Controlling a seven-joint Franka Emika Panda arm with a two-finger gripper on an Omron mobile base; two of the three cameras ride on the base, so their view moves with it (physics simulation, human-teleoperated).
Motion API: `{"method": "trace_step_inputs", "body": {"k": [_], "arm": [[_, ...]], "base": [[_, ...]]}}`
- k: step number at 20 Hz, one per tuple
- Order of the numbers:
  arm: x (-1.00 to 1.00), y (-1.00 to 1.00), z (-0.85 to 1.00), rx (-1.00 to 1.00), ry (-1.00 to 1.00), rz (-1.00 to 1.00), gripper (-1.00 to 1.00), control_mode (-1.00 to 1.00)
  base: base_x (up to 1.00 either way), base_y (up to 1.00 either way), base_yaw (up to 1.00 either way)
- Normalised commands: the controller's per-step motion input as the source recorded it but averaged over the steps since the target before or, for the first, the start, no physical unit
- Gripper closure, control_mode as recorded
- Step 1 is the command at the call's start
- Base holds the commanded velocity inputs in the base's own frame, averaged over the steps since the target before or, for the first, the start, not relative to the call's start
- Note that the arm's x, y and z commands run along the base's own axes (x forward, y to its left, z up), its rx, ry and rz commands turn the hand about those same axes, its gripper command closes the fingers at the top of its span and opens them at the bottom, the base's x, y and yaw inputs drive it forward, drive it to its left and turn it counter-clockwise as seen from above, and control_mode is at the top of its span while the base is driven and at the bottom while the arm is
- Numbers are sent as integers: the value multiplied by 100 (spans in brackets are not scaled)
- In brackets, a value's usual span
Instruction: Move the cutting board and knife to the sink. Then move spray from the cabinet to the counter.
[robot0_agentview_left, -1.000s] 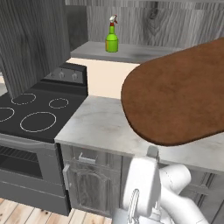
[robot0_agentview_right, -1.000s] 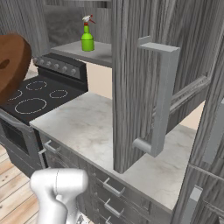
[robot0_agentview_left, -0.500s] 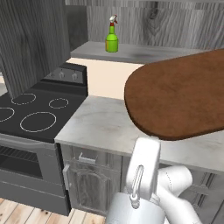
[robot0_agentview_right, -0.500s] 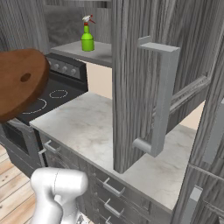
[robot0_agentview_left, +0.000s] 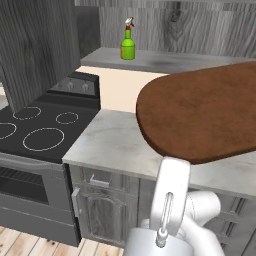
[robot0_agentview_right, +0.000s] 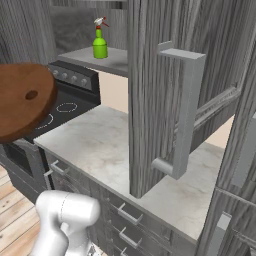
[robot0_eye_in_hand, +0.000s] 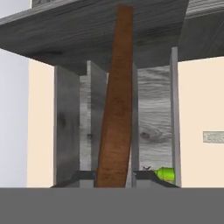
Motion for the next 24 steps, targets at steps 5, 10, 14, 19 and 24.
{"method": "trace_step_inputs", "body": {"k": [5,10,14,19,24], "arm": [[0,-4,-6,3,0,7,100,-100],[0,-5,-11,3,0,5,100,-100],[1,-2,-13,3,0,5,100,-100],[10,-10,-11,1,0,4,100,-100],[10,-11,-6,0,0,3,100,100]], "base": [[0,0,0],[0,0,0],[0,0,0],[0,0,0],[1,-3,2]]}}
